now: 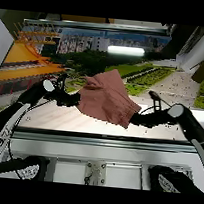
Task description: Fold the clothes and pants, and hang the long-sleeved shirts on hangers.
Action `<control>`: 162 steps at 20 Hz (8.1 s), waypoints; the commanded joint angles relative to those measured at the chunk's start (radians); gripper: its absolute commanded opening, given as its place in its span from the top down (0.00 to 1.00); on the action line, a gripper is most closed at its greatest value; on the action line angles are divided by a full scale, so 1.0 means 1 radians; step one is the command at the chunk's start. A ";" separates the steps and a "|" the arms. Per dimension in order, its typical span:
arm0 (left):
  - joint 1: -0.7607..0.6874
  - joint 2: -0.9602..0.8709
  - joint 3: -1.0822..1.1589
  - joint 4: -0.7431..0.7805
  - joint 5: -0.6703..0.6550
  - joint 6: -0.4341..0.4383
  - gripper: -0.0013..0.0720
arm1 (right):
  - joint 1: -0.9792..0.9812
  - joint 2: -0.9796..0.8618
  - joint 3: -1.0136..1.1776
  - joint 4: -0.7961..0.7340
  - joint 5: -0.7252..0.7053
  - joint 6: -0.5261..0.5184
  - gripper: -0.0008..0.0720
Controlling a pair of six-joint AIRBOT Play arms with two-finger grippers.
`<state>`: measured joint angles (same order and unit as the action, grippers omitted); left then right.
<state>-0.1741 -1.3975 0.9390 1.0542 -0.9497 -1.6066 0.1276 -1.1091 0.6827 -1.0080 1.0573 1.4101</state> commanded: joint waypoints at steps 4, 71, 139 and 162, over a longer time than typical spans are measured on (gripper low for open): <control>0.001 0.003 -0.006 0.000 0.000 0.003 0.97 | 0.165 -0.139 -0.026 0.045 -0.179 0.018 0.24; -0.081 0.004 -0.141 -0.038 0.262 0.036 0.97 | 0.060 -0.172 0.183 -0.290 0.047 0.299 0.98; -0.140 0.352 -0.148 -0.087 0.114 0.035 0.97 | -1.186 0.201 -0.039 -0.145 -0.045 0.128 0.98; -0.140 0.352 -0.148 -0.087 0.113 0.035 0.97 | -0.231 0.333 0.078 0.044 -0.077 -0.132 0.11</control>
<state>-0.3134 -1.0454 0.7910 0.9672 -0.8368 -1.5711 -0.2989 -0.7807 0.7620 -0.9817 0.9802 1.2896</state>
